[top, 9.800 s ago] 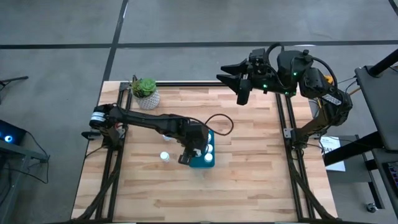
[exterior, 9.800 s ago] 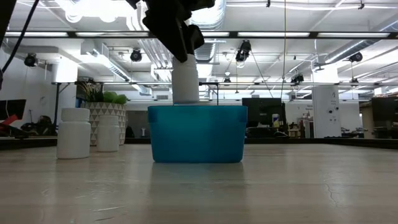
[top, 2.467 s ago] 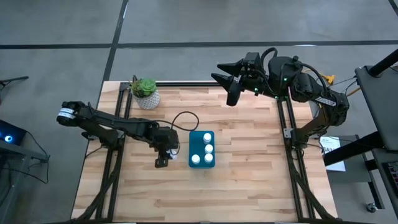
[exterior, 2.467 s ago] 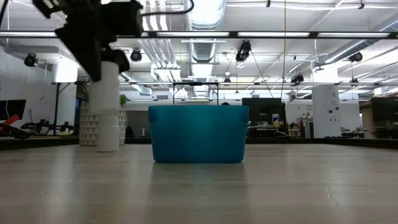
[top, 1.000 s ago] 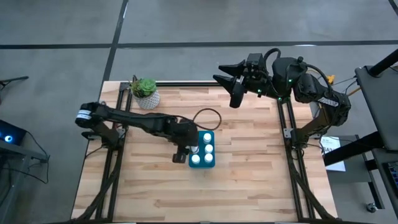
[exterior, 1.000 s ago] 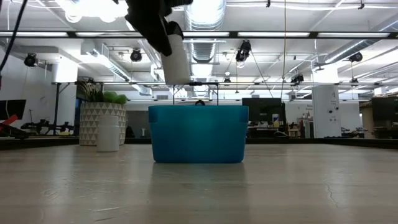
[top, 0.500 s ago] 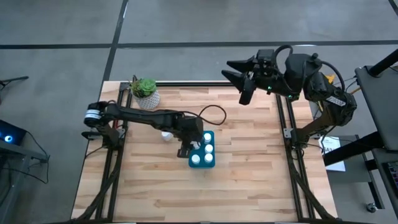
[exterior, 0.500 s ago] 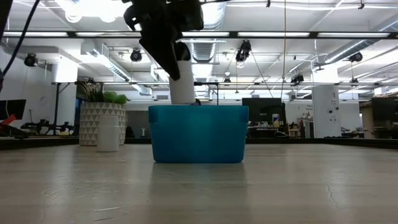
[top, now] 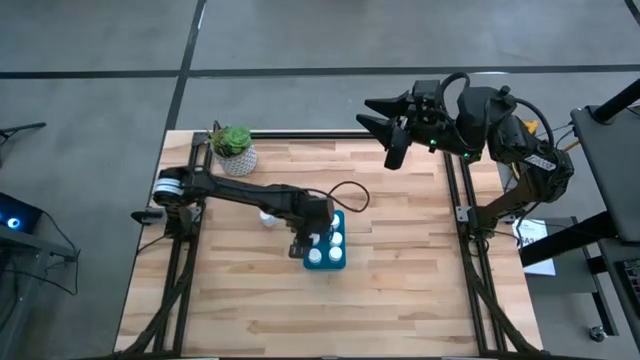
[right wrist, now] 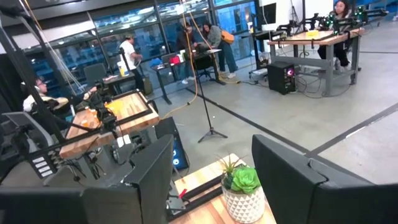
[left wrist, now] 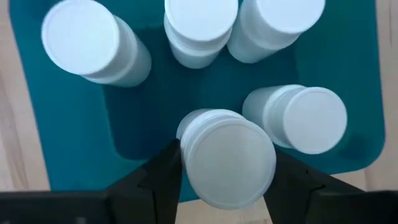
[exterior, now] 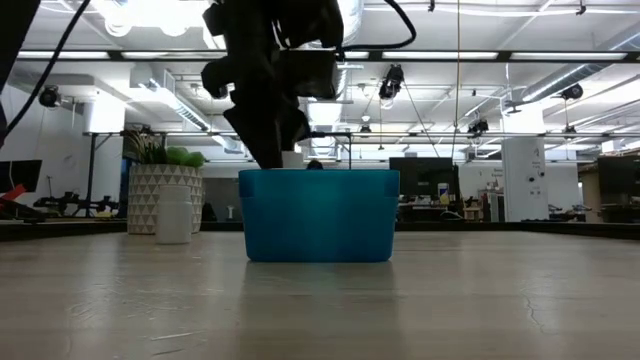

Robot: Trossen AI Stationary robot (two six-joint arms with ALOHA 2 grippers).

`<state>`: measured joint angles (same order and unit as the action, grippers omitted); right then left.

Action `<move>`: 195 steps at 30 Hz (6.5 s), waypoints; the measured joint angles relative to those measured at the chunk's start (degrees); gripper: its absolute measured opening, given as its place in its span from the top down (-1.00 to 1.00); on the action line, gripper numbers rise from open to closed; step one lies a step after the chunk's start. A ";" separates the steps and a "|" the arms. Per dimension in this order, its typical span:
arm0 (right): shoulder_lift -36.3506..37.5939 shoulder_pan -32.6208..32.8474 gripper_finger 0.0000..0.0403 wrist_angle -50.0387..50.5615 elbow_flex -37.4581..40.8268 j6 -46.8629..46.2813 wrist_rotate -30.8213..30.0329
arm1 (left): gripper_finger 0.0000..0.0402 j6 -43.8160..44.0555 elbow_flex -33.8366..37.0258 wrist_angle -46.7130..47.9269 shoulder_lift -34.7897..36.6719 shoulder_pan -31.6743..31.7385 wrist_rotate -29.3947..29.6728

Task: Pick and place pill bottles into a basket
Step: Put the white medicine bottle into the blue bin

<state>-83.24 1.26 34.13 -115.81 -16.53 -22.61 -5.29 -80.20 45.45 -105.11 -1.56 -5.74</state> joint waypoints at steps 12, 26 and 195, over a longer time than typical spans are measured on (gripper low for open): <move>-0.17 0.00 -0.04 1.03 0.00 0.01 0.02 | 0.15 0.17 0.00 -1.79 -0.47 0.00 -0.30; -0.35 0.00 -0.04 1.22 0.36 -0.74 0.09 | 0.14 0.52 1.18 -4.71 -0.62 -0.07 -1.65; -2.69 -11.65 -0.04 3.08 2.21 7.51 4.84 | 0.24 3.29 34.75 -7.02 27.33 10.56 5.99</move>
<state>-85.93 -10.39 37.21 -113.60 -9.03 -17.77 -2.00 -45.46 38.43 -77.78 8.99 0.25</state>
